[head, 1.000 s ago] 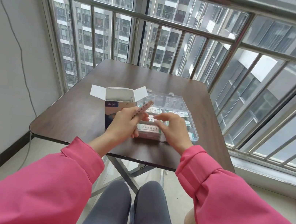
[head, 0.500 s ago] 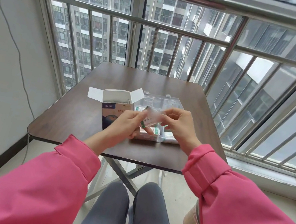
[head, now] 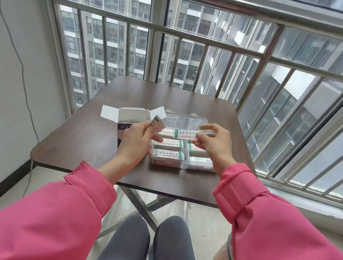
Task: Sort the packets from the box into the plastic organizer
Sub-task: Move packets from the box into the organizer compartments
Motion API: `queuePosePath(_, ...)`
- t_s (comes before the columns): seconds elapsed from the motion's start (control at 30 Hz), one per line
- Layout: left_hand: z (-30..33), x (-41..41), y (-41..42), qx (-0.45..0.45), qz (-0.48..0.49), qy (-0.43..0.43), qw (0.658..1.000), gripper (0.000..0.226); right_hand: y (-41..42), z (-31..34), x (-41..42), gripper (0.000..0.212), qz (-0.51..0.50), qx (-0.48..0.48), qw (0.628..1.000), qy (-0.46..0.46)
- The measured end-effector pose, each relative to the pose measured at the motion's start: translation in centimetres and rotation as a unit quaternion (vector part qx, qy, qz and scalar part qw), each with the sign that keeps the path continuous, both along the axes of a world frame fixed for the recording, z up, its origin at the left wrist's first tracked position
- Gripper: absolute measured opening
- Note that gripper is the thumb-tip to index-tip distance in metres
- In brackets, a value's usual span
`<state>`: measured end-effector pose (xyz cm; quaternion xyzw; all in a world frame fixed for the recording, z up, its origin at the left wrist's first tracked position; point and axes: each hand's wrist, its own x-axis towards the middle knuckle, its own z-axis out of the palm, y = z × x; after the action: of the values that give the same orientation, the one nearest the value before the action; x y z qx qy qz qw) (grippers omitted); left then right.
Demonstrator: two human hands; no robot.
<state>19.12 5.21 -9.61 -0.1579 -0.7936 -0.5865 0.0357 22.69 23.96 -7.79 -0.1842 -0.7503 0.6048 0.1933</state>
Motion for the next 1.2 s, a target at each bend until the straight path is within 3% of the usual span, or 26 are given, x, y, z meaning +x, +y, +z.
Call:
queuePosePath(0.27, 0.4, -1.3, 0.0, -0.062, 0.045, 0.038, 0.996, 0.031, -0.8, -0.2, -5.2, 0.014, -0.008, 0.115, 0.992, -0.045)
queuePosePath(0.57, -0.4, -2.9, -0.3, -0.092, 0.053, 0.064, 0.992, 0.033, -1.8, -2.0, -8.6, 0.012, 0.040, 0.287, 0.949, -0.124)
queuePosePath(0.93, -0.7, -3.1, -0.4, -0.083, 0.047, 0.076, 0.993, 0.032, -2.2, -2.4, -8.9, 0.010, 0.061, 0.335, 0.923, -0.176)
queuePosePath(1.2, -0.5, -2.9, -0.2, -0.071, 0.031, 0.080, 0.994, 0.033, -2.0, -2.5, -8.9, 0.015, 0.057, 0.358, 0.917, -0.165)
